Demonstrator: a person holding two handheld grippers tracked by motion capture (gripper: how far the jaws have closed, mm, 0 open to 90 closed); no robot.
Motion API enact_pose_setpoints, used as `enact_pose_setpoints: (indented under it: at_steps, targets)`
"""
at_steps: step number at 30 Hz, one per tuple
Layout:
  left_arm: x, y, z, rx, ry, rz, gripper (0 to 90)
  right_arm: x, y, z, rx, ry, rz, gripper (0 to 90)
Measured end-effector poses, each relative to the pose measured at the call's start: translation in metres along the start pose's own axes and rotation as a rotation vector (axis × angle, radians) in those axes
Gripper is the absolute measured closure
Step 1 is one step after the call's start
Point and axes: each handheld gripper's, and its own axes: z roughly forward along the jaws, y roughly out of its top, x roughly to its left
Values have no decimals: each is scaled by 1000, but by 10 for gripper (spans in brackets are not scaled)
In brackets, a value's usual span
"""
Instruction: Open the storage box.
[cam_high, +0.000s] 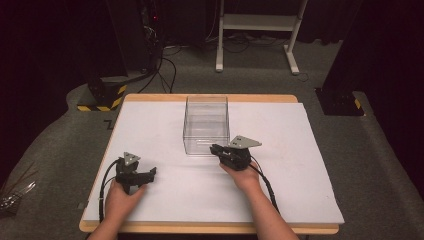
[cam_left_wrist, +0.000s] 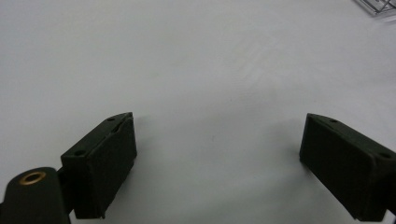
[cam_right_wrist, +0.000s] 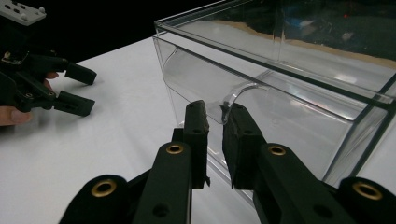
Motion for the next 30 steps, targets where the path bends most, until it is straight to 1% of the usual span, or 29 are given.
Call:
enact_pose_setpoints:
  at_steps: [10,24,29,30]
  targets:
    - [0,0,0,1,0,-1,113,8,-5,-8,-5,11,1,811]
    - [0,0,0,2,0,1,113,20,-12,-19,-2,27,-14,820]
    - [0,0,0,2,0,-1,113,26,-15,-24,-6,33,-17,824]
    - [0,0,0,2,-1,1,113,29,-16,-27,-7,37,-20,825]
